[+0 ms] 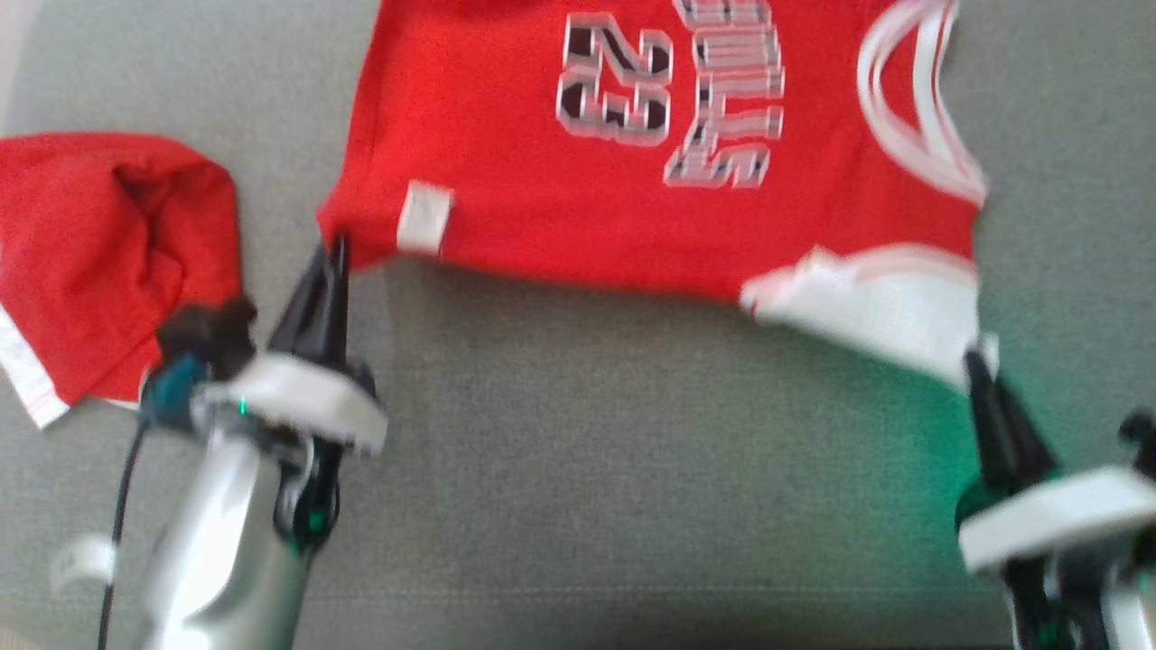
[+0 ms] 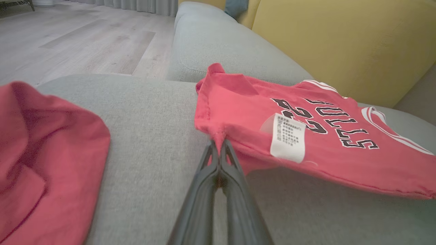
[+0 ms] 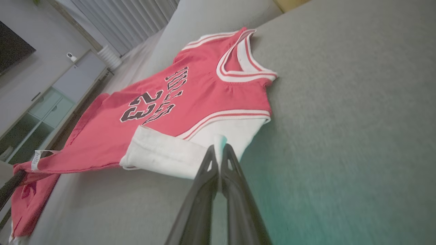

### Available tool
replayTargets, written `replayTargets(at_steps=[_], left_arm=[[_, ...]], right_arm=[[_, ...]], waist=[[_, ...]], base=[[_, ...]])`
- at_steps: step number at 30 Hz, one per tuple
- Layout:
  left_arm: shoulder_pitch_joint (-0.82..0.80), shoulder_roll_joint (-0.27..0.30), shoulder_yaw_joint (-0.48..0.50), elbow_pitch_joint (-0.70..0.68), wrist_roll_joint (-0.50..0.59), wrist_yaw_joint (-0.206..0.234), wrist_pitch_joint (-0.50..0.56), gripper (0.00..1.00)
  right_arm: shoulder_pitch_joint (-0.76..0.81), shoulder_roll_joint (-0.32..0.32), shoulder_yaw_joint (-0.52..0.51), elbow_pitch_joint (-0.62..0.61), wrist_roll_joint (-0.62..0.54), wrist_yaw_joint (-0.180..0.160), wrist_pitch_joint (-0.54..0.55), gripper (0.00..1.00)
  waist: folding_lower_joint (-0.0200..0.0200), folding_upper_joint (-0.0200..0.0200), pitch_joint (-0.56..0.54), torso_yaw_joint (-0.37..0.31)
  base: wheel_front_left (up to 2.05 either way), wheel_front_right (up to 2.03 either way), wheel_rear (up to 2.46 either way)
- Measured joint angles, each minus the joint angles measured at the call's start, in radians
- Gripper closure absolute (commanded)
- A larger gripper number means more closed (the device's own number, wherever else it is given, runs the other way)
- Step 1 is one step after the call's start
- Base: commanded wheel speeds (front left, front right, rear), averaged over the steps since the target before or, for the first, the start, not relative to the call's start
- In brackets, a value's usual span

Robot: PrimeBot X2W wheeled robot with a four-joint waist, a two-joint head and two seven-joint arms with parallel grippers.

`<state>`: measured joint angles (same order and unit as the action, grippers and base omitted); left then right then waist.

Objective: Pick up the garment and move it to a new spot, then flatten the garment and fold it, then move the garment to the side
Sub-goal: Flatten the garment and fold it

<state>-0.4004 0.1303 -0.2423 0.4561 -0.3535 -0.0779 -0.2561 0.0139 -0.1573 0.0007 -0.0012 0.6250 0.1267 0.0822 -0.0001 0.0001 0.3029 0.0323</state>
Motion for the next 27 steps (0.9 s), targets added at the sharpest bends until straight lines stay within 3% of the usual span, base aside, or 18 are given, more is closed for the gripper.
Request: replayTargets(at_steps=[5,12,18,27], left_arm=[[0.172,0.03,-0.006,-0.133,0.0,0.032,0.056,1.0],[0.404,0.069,0.0,-0.363,-0.002,0.114,0.173,1.0],[0.532,0.091,-0.003,-0.511,-0.012,0.15,0.272,1.0],[0.516,0.134,-0.024,-0.541,-0.068,0.129,0.465,1.0]], right_arm=[[0.186,0.082,-0.085,-0.18,-0.062,0.0,0.228,1.0],[0.313,0.117,-0.157,-0.321,-0.084,0.0,0.444,1.0],[0.361,0.118,-0.184,-0.347,-0.067,0.0,0.492,1.0],[0.264,0.117,-0.168,-0.315,-0.166,0.0,0.497,1.0]], waist=[[0.0,0.0,-0.065,-0.002],[0.0,0.0,-0.139,-0.015],[0.0,0.0,-0.175,-0.022],[0.0,0.0,-0.141,-0.022]], base=[[0.0,0.0,0.0],[0.0,0.0,0.0],[0.0,0.0,0.0],[0.0,0.0,0.0]])
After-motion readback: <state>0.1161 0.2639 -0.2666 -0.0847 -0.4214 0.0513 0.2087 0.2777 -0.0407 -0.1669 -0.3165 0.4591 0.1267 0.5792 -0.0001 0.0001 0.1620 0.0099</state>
